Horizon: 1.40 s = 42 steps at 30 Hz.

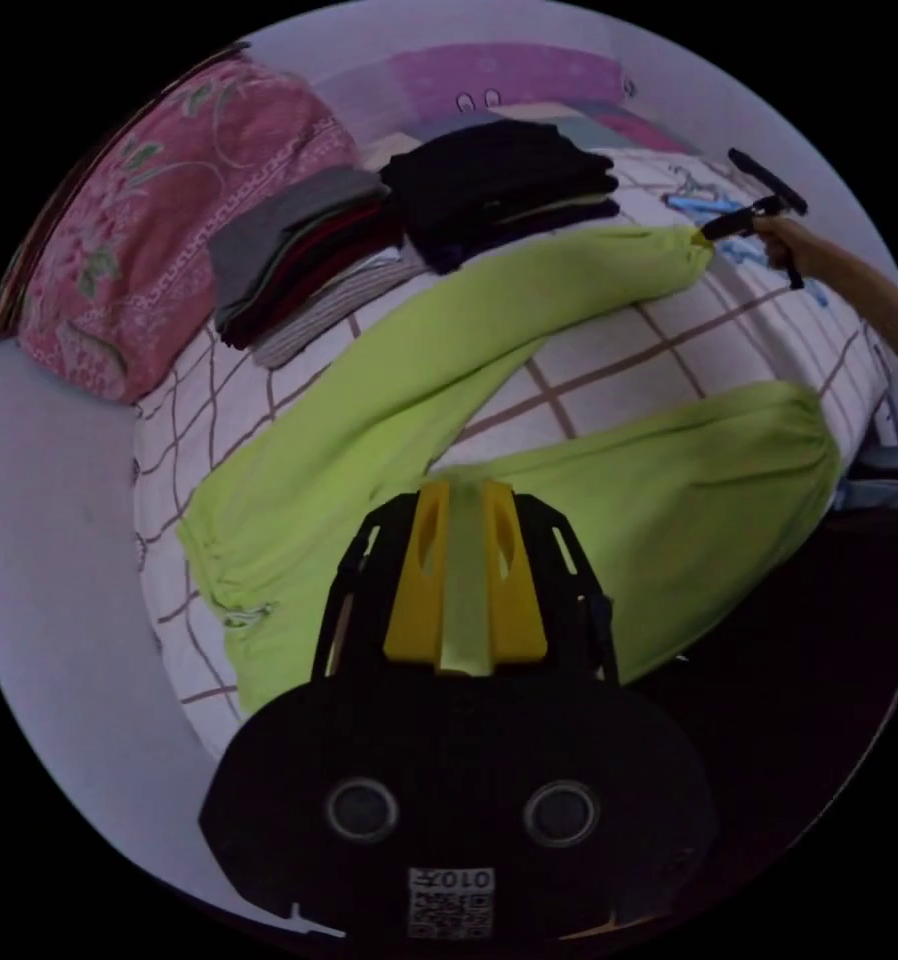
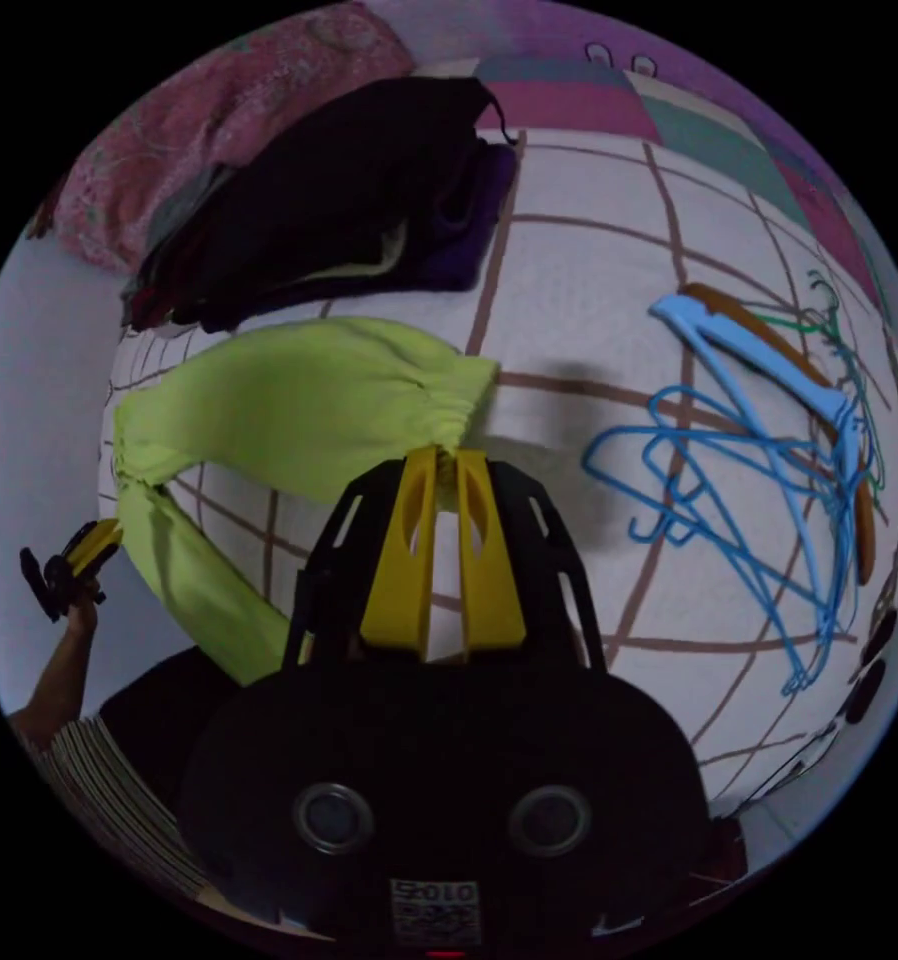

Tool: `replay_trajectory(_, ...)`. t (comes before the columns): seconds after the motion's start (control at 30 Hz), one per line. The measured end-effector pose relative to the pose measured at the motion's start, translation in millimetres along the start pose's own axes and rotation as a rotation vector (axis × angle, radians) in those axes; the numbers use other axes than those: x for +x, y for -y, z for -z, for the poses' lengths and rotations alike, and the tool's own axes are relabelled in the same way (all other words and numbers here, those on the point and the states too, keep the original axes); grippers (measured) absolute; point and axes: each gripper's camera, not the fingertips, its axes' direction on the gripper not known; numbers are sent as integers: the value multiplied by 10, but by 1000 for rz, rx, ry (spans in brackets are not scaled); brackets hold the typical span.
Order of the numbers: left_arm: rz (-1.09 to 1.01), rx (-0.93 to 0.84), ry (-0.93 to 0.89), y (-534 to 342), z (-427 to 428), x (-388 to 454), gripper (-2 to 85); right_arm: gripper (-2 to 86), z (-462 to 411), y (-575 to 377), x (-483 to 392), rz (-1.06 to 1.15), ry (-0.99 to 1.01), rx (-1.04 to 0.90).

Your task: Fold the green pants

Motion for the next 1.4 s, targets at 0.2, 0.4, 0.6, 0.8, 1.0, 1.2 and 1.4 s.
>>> replay_trajectory(0.2, -69, -48, 4, 474, -587, -25, 64, 55, 564, 49, 5, -15, 39, 77)
replay_trajectory(0.4, -275, -95, 71, 1014, -1109, 94, 60, 61, 1187, 188, 62, 12, 161, 188)
replay_trajectory(0.6, -352, -176, 20, 1193, -1568, -4, 45, 108, 1204, -51, 15, 131, 130, 231)
replay_trajectory(0.8, -364, -163, 8, 1251, -1653, -146, 20, 123, 1023, -193, -118, 200, 21, 151)
replay_trajectory(1.0, -373, -154, 6, 1334, -1524, -299, 3, 100, 815, 27, -182, 187, 38, 52)
replay_trajectory(1.2, -363, -116, 15, 1317, -1274, -445, -1, 51, 1250, 91, -316, 211, 23, 58)
replay_trajectory(1.4, -487, -14, 21, 818, -838, -411, -2, 44, 1907, -387, -278, 232, 44, 139)
